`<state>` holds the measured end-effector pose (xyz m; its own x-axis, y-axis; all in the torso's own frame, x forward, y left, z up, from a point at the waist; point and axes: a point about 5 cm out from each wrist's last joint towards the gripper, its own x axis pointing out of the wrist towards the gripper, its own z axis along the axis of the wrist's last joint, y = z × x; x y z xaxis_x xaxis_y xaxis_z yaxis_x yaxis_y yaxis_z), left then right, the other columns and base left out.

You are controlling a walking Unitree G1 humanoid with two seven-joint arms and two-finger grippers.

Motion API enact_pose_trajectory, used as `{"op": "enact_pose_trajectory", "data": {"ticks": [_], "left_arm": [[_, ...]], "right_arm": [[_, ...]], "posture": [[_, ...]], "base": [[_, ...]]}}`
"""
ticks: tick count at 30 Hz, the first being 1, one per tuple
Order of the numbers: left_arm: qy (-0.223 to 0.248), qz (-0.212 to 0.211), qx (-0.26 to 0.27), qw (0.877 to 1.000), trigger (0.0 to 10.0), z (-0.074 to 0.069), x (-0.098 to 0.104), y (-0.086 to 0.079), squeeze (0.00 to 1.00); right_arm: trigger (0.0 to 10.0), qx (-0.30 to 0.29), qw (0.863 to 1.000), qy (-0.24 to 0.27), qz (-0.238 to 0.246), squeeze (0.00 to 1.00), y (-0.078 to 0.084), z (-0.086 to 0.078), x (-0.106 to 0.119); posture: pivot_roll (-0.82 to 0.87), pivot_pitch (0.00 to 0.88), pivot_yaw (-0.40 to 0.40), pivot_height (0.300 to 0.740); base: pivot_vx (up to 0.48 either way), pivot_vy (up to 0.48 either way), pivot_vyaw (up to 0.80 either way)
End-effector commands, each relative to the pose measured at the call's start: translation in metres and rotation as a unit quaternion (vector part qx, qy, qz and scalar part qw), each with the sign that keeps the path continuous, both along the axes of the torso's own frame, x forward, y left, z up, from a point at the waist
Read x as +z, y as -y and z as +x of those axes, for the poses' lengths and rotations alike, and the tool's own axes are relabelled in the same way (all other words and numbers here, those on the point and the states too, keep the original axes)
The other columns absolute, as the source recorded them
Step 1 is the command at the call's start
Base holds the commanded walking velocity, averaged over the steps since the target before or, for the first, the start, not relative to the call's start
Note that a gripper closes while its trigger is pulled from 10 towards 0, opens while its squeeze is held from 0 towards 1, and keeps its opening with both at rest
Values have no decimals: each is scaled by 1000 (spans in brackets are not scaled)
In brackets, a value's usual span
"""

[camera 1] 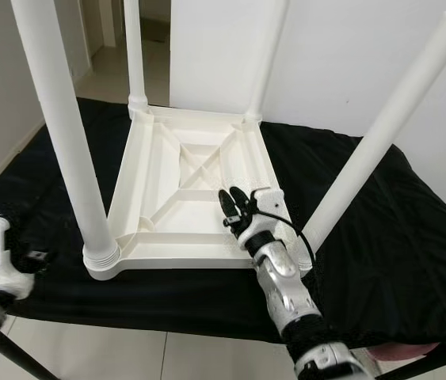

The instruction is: Building children table

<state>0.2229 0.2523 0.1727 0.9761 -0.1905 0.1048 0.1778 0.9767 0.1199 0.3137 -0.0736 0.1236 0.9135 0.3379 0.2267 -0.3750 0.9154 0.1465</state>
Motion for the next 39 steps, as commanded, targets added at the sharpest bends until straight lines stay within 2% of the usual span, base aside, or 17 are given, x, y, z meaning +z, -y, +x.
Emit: {"op": "enact_pose_trajectory", "data": {"ticks": [1, 3, 8, 10, 12, 13, 17, 18, 21, 28, 29, 32, 35, 39], "left_arm": [[-11, -16, -25, 999, 10000, 5, -8, 13, 0], [-15, -30, -42, 999, 10000, 10, -12, 21, 0], [-20, -39, -65, 997, 10000, 17, -18, 33, 0], [-20, -39, -65, 997, 10000, 17, -18, 33, 0], [-26, -45, -93, 994, 10000, 20, -22, 49, 0], [-26, -45, -93, 994, 10000, 20, -22, 49, 0], [-32, -55, -151, 986, 10000, 26, -30, 81, 0], [-32, -55, -151, 986, 10000, 26, -30, 81, 0], [-30, -63, -176, 982, 10000, 28, -32, 96, 0], [-26, -69, -205, 976, 10000, 31, -33, 112, 0], [-25, -70, -211, 975, 10000, 31, -33, 115, 0], [-11, -74, -245, 967, 10000, 35, -29, 138, 0], [-8, -76, -249, 965, 10000, 35, -28, 141, 0], [-2, -79, -289, 954, 10000, 31, -22, 160, 0]], "right_arm": [[10000, -26, 1000, -1, -11, 0, 14, -5, -1], [10000, -46, 999, -4, -16, 0, 26, -12, -5], [10000, -65, 998, -7, -22, 0, 35, -19, -7], [10000, -65, 998, -7, -22, 0, 35, -19, -7], [10000, -77, 996, -6, -33, 0, 40, -27, -7], [10000, -77, 996, -6, -33, 0, 40, -27, -7], [10000, -83, 995, -16, -57, 0, 44, -46, -11], [10000, -83, 995, -16, -57, 0, 44, -46, -11], [10000, -94, 993, -23, -73, 0, 49, -50, -11], [10000, -129, 986, -34, -96, 0, 56, -51, -12], [10000, -138, 985, -38, -99, 0, 58, -52, -12], [10000, -212, 965, -77, -135, 0, 81, -52, -19], [10000, -223, 962, -82, -137, 0, 85, -52, -20], [10000, -282, 942, -103, -153, 0, 103, -54, -22]], "posture": [[105, 0, -19, 740], [90, 0, -17, 740], [73, 0, -15, 740], [73, 0, -15, 740], [53, 0, -13, 740], [53, 0, -13, 740], [30, 0, -16, 740], [30, 0, -16, 740], [15, 0, -21, 740], [7, 0, -23, 740], [7, 0, -23, 740], [-16, 0, -27, 740], [-18, 0, -27, 740], [-31, 0, -23, 740]], "base": [[0, 0, 0], [0, 0, 0], [0, 0, 0], [0, 0, 0], [0, 0, 0], [0, 0, 0], [0, 0, 0], [0, 0, 0], [0, 0, 0], [0, 0, 0], [0, 0, 0], [0, 0, 0], [0, 0, 0], [0, 0, 0]]}}
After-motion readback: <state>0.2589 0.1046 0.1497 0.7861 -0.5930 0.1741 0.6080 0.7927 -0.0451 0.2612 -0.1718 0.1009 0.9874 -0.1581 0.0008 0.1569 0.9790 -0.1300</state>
